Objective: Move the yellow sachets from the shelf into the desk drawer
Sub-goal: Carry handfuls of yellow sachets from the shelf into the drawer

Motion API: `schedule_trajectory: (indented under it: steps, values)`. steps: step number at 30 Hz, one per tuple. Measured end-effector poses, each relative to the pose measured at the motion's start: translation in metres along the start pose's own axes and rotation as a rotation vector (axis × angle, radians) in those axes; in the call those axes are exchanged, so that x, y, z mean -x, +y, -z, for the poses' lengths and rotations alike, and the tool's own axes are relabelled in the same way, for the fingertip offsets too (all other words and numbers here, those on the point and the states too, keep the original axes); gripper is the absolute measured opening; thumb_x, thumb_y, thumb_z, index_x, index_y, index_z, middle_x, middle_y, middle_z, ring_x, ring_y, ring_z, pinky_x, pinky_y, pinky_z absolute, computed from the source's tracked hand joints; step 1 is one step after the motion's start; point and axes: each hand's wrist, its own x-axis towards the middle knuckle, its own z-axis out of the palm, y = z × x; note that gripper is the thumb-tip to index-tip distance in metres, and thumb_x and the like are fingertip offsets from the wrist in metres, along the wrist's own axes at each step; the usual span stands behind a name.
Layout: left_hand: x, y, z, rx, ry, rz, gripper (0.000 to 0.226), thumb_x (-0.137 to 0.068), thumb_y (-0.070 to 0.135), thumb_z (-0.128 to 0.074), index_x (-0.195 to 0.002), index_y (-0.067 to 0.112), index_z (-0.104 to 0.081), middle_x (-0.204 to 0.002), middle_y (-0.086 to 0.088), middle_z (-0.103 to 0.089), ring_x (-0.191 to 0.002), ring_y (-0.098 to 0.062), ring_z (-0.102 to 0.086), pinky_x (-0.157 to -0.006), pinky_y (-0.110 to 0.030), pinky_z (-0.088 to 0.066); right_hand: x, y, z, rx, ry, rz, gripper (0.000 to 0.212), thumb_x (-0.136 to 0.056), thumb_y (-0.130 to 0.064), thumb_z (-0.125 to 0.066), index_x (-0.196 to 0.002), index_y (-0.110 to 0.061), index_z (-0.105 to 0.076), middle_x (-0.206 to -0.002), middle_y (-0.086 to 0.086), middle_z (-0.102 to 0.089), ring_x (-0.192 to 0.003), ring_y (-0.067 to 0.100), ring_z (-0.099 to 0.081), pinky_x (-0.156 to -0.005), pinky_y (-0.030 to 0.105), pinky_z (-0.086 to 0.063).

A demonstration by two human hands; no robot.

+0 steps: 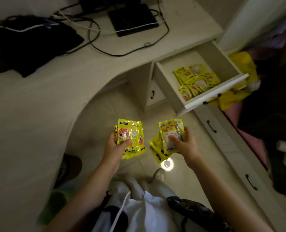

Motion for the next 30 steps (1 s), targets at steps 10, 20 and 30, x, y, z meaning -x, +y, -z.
schedule_trajectory:
  steps: [10,20,30]
  values:
    - [0.021,-0.006,-0.145,-0.063,-0.067,-0.008,0.032,-0.078,0.001,-0.072,-0.095,0.024,-0.059,-0.096,-0.004,-0.070,-0.089,-0.027,-0.068,-0.083,-0.049,-0.056,-0.017,0.010,0.134,-0.093,0.091,0.000,0.029,-0.086,-0.002,-0.063,-0.090,-0.028,-0.051,-0.092,0.004,-0.067,-0.083,0.025,-0.068,-0.079,0.051,-0.058]
    - [-0.031,0.028,-0.227,-0.040,-0.082,0.026,0.031,-0.080,0.000,-0.070,-0.097,0.022,-0.058,-0.095,-0.004,-0.069,-0.083,-0.023,-0.067,-0.075,-0.041,-0.056,-0.079,-0.019,0.197,-0.123,0.159,-0.017,0.029,-0.086,-0.001,-0.063,-0.105,-0.019,-0.050,-0.093,0.004,-0.065,-0.087,0.028,-0.067,-0.081,0.051,-0.057]
    - [-0.124,0.084,-0.288,-0.017,-0.036,0.090,0.028,-0.080,0.004,-0.071,-0.094,0.023,-0.058,-0.099,-0.005,-0.069,-0.090,-0.026,-0.066,-0.084,-0.050,-0.055,-0.208,-0.100,0.225,-0.019,0.097,0.065,0.031,-0.086,-0.008,-0.066,-0.112,-0.017,-0.051,-0.100,0.005,-0.064,-0.087,0.022,-0.066,-0.068,0.038,-0.057]
